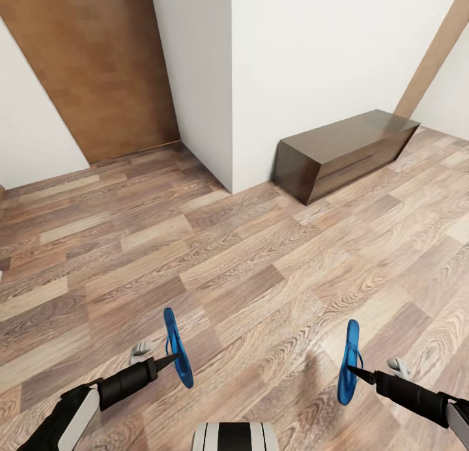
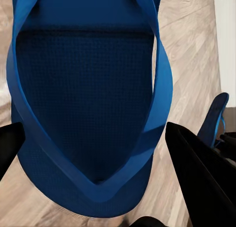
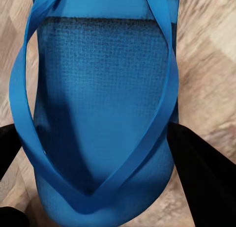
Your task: In the bedroom, move the book from the bed onto either nightstand, and place the two sandals side by side next to the bed.
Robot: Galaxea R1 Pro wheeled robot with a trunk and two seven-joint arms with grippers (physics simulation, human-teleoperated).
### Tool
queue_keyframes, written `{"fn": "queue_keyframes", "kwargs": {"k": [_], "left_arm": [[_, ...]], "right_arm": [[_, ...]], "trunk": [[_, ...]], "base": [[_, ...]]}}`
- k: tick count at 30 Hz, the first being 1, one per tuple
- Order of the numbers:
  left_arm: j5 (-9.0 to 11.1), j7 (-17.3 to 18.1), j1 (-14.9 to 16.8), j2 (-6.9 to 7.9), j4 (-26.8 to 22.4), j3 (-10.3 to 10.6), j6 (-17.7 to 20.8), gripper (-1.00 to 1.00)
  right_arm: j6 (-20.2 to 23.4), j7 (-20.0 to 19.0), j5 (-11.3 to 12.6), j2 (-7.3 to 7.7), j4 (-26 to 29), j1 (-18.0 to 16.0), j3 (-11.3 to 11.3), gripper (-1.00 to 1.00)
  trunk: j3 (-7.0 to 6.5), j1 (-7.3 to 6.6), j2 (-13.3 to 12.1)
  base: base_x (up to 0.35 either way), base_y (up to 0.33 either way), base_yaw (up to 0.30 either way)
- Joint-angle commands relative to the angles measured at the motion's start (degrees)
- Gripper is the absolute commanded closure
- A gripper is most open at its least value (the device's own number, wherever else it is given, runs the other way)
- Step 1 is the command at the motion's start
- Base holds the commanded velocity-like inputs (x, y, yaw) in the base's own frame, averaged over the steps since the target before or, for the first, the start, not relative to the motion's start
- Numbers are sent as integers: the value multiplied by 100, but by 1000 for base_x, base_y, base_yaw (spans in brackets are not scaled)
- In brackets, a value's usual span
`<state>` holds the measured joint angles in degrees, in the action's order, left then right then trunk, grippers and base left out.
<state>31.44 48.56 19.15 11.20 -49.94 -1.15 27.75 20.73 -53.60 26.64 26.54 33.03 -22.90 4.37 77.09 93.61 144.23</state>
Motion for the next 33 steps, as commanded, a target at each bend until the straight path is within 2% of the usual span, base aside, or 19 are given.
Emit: {"fn": "queue_keyframes", "kwargs": {"k": [1,7,11,15,24,29,33], "left_arm": [[28,5,1,-11,1,1,40,100],[37,14,1,-29,-4,14,49,100],[51,28,1,64,0,-94,61,100],[46,226,1,138,1,-259,64,100],[31,467,-6,170,45,-288,64,100],[36,470,-14,372,60,-267,60,100],[31,467,-34,416,142,-260,47,100]], "right_arm": [[51,-9,36,2,-4,-2,-2,100],[53,-19,32,9,-51,4,-39,100],[50,-20,23,9,-113,5,-37,100],[45,-19,20,4,-280,5,-40,100],[27,-24,26,-1,-621,5,-41,100],[-1,-16,26,-29,-629,5,-41,100],[-61,-4,10,-45,-768,6,-41,100]], "trunk": [[-19,-3,0],[-152,-19,-8],[-241,-29,-14],[-329,-39,-19],[-529,-63,-31],[-639,-75,-38],[-728,-86,-43]], "base": [[0,0,0],[0,0,0],[0,0,0],[0,0,0],[0,0,0],[0,0,0],[0,0,0]]}}
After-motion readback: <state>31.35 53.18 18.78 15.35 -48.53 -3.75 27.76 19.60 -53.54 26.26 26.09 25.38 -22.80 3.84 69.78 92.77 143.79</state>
